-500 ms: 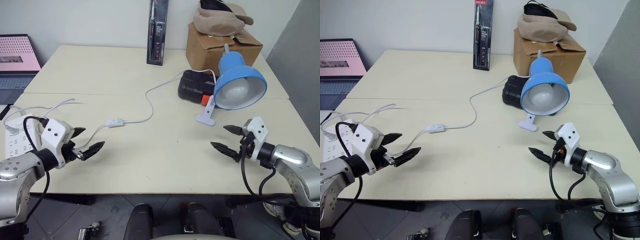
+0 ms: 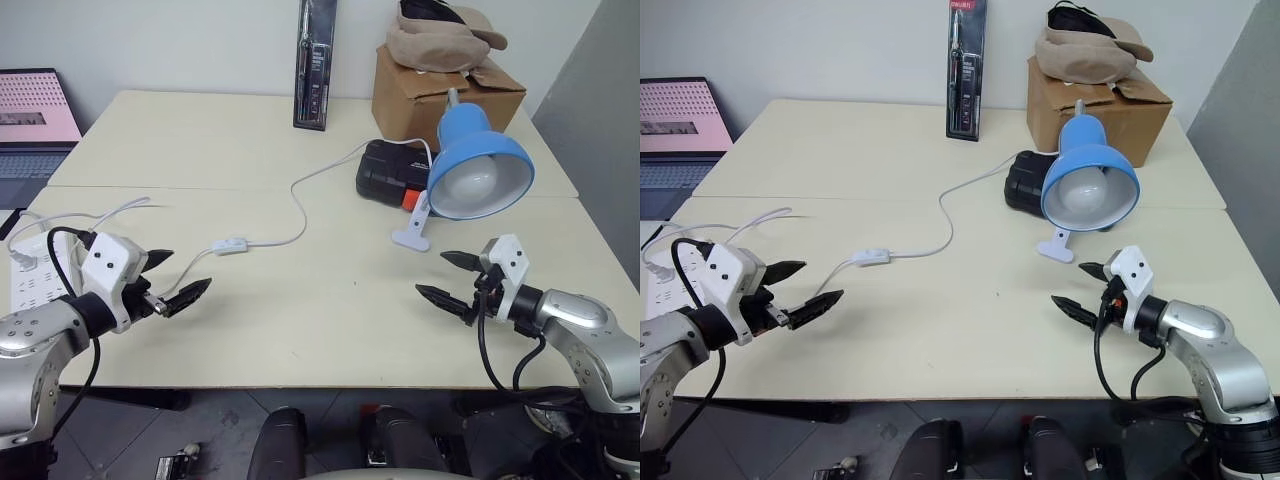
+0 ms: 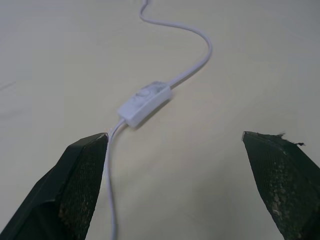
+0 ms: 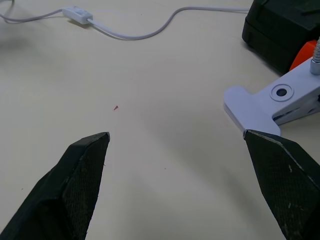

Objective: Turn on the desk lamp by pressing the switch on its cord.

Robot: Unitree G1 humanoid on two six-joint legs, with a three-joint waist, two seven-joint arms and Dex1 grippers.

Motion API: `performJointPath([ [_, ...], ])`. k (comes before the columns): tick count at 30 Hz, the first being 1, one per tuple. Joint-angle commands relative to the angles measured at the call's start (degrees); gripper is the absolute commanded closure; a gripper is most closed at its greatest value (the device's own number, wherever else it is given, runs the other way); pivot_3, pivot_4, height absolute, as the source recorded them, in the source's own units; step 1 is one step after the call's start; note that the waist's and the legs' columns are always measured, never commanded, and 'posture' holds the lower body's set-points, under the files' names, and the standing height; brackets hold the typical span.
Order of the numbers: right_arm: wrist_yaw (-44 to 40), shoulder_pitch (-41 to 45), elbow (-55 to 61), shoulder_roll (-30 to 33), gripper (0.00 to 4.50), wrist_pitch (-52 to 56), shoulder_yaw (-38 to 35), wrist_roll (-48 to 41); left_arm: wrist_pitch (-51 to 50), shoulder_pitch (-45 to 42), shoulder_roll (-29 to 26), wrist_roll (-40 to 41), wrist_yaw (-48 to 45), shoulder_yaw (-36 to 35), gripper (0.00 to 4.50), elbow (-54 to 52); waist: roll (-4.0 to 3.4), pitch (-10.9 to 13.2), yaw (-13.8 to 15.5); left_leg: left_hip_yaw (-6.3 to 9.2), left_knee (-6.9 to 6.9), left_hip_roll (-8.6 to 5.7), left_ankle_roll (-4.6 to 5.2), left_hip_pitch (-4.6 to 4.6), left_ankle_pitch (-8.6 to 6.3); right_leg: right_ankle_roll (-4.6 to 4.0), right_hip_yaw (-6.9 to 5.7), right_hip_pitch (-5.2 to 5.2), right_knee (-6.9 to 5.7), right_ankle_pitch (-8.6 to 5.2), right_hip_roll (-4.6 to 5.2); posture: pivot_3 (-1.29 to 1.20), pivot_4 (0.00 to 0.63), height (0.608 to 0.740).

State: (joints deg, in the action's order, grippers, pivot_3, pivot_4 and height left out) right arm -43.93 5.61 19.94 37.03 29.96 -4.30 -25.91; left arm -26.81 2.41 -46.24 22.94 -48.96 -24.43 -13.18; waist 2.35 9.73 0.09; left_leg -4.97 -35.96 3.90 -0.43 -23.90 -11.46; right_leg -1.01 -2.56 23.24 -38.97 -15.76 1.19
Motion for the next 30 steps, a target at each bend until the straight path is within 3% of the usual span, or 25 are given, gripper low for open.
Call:
performJointPath([
  [1, -0.53, 0.84, 1.49, -0.37, 0.0, 0.05, -0.78, -1.68, 0.98, -1.6, -0.6, 3.05, -2.23, -2.01, 0.02, 1.76, -0.01, 0.0, -0.01, 0.0, 0.0, 0.0, 0.0, 0.0, 0.0, 0.0, 0.0, 0.0, 0.0, 0.0, 0.0, 0.0, 0.15, 0.74],
  [9, 1.67, 1.72, 7.56, -1.14, 0.0, 3.45, 2.62, -2.58, 2.04, -9.6, -0.37, 3.15, -2.48, 0.19, 0.02, 12.23, -0.02, 0.02, -0.01, 0.01, 0.0, 0.0, 0.0, -0.01, 0.0, 0.0, -0.03, 0.0, 0.01, 0.0, 0.0, 0.0, 0.15, 0.74],
  [16, 9.41, 6.16, 16.05, -2.27, 0.0, 17.73, 9.01, -3.64, 0.78, -22.38, -2.27, 1.38, -10.52, 8.14, 0.02, 28.99, 0.0, 0.02, -0.03, 0.02, -0.01, -0.02, 0.0, -0.04, 0.0, 0.03, -0.05, 0.0, 0.0, 0.01, 0.0, 0.0, 0.15, 0.74],
  [25, 14.04, 6.98, 22.43, -4.33, 0.0, 25.32, 8.02, -6.72, 12.43, -43.07, -2.1, -11.32, -21.29, 22.58, 0.02, 58.43, 0.07, 0.01, 0.02, 0.12, -0.07, -0.1, 0.02, -0.41, 0.01, 0.06, -0.21, 0.18, 0.03, -0.02, 0.01, 0.0, 0.15, 0.74],
  [30, 15.12, 5.46, 24.78, -3.39, 0.0, 27.14, 6.8, -7.74, 19.68, -48.55, 0.12, -16.74, -24.02, 26.88, 0.02, 68.51, 0.08, 0.0, -0.03, 0.16, -0.1, -0.12, 0.02, -0.57, 0.01, 0.08, -0.25, 0.32, 0.02, -0.03, 0.0, 0.0, 0.15, 0.74],
])
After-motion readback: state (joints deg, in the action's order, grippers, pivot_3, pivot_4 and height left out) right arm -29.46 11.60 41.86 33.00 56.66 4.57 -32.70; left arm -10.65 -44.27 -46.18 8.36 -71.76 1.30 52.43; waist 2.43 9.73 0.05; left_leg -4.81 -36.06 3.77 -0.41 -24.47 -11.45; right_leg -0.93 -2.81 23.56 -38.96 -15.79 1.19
